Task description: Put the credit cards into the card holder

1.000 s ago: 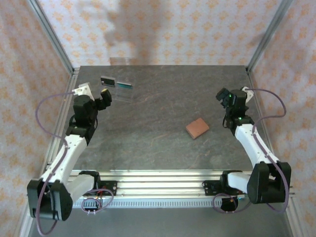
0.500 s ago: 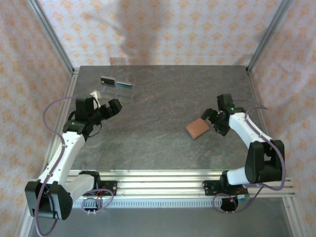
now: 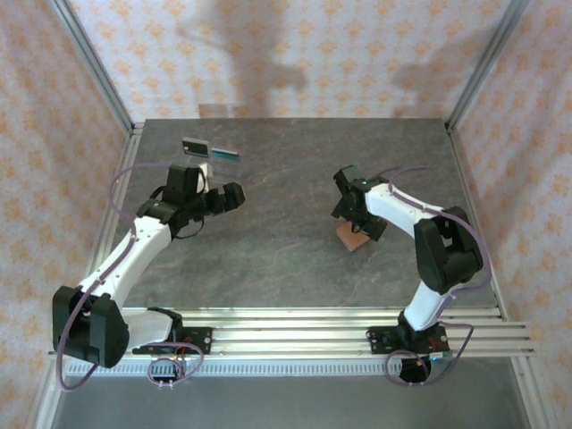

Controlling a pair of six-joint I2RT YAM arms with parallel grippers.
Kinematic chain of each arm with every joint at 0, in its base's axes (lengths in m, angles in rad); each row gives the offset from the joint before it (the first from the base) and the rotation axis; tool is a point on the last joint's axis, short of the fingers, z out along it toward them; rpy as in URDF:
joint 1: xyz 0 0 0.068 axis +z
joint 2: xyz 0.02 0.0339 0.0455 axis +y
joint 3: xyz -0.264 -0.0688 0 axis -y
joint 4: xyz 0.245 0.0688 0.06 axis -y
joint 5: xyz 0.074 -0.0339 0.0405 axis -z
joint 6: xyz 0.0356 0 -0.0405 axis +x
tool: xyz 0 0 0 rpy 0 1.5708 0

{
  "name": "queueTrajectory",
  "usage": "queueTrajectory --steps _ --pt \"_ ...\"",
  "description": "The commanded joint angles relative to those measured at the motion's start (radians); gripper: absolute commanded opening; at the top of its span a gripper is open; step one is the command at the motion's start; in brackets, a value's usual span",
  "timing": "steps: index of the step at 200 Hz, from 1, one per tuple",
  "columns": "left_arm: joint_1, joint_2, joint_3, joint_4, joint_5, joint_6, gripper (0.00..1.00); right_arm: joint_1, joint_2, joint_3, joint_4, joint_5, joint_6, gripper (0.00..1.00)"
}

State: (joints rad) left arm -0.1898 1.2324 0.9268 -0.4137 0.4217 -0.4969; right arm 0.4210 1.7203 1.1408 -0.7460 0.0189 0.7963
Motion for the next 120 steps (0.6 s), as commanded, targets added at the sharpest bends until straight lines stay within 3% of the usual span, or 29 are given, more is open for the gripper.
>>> queueTrajectory --steps 1,34,79,120 --pt "-0.002 0.009 0.027 -0.014 0.005 0.014 0.99 -0.004 0.01 -0.019 -0.041 0.051 0.041 1.0" --pt "-0.027 0.072 0.028 -0.013 0.112 0.021 0.99 -0.033 0.061 -0.023 -0.002 -0.129 0.008 1.0" --pt "-0.064 0.093 0.005 0.053 0.108 -0.023 0.99 -0.042 0.046 -0.07 0.069 -0.173 -0.008 0.99" --pt "-0.102 0.052 -0.075 0.142 0.073 -0.122 0.99 -0.042 0.005 -0.169 0.172 -0.195 -0.034 0.91"
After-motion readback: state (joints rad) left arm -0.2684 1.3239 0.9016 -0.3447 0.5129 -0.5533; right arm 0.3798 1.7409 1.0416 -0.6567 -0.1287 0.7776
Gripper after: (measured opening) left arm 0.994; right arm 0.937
